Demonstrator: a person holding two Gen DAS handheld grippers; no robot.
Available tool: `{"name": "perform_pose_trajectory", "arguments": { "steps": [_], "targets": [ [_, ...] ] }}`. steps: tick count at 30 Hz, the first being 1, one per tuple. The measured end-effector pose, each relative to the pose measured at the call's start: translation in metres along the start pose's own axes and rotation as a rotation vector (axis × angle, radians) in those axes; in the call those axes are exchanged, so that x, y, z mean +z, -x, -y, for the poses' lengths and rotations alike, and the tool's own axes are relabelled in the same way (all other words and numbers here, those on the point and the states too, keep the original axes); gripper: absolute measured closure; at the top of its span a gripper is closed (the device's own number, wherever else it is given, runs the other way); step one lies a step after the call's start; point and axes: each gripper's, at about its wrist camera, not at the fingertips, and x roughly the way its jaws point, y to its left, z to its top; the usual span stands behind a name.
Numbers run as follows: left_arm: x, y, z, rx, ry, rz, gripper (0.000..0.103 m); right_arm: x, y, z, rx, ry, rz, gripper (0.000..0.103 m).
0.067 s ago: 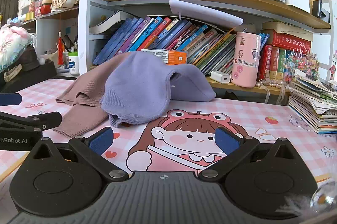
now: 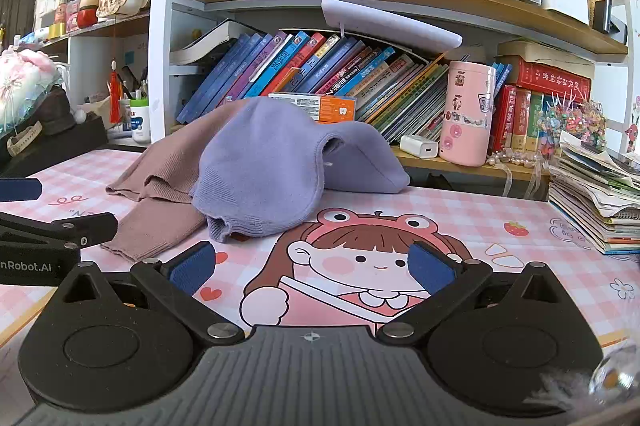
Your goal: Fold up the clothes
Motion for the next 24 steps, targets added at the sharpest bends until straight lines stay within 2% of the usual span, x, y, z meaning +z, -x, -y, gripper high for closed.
{"name": "perform_pose_trajectory", "arguments": {
  "steps": [3,6,12,24],
  "targets": [
    [0.0002,-0.0036,0.0002,-0.008,-0.003,-0.016,0.000,0.0001,0.0000,0.0001,0.000,0.000,-0.002,0.000],
    [-0.0068,-0.0051,-0.0092,-0.020,0.021,0.010,0.000,0.0002,0.0003,0.0003,0.001,0.000,-0.004,0.000],
    [-0.0036,-0.0035,-0.0011,-0.012,0.008,-0.007,0.000,-0.0008,-0.0006,0.0000,0.001,-0.002,-0.007,0.000],
    [-0.0026,0.0008,-0.0036,-0.022,0.018,0.007,0.000,-0.0003,0.0003,0.0016,0.001,-0.004,-0.007,0.000]
  ]
}}
